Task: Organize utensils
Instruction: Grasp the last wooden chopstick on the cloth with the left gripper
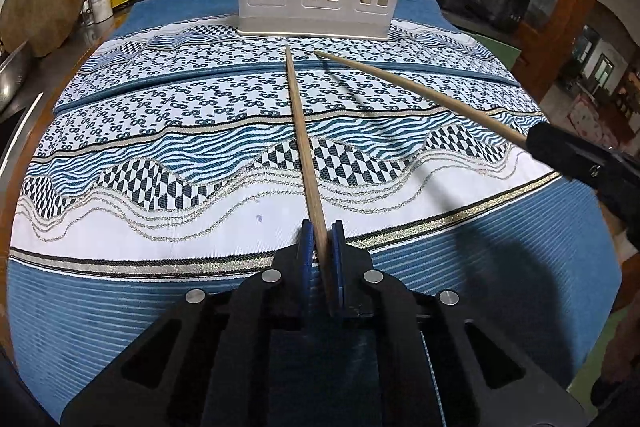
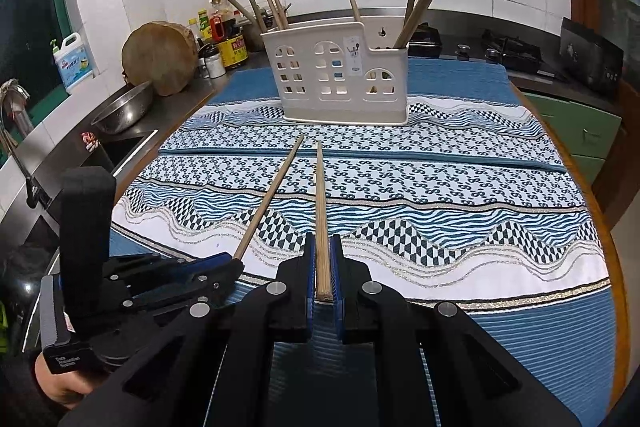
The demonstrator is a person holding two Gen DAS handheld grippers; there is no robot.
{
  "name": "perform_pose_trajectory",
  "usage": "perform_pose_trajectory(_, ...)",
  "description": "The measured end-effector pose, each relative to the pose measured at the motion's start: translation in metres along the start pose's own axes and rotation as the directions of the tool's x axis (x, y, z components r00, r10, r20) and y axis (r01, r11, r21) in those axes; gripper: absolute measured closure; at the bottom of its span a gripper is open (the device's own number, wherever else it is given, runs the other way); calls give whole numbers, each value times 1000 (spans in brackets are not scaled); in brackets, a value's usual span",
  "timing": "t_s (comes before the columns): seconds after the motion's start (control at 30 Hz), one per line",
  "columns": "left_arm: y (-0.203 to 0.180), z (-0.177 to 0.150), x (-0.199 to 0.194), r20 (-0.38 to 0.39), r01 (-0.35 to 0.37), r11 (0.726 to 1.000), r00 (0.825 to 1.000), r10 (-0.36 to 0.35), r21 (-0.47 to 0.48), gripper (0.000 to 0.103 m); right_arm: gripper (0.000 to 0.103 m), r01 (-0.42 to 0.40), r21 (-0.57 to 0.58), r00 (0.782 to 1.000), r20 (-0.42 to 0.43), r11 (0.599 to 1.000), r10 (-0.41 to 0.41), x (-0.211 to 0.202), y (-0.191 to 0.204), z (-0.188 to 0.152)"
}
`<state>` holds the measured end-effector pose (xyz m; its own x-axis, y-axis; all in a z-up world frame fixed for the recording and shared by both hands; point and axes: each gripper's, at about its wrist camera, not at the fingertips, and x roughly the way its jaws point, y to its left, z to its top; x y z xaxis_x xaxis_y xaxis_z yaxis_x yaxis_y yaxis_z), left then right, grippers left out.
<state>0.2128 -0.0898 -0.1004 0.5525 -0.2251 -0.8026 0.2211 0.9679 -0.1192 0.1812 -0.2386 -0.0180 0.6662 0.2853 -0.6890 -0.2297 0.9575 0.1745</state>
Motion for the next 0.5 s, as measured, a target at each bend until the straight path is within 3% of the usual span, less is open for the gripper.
perform_pose_trajectory(0.2, 6, 2, -11, 20, 24, 999, 1000, -23, -22, 95, 96, 3, -8, 999, 33, 1000, -3, -15, 0, 7)
perform_pose_trajectory(0.33, 13, 12, -36, 97, 35, 999, 995, -33, -25, 95, 96, 6, -17, 998, 59, 1000, -5, -25, 0, 18)
perform_pose_trajectory(0.5, 20, 28, -69, 216, 37, 999, 976, -36, -3, 97, 96, -6, -41, 996, 93, 999, 10, -37, 1, 41)
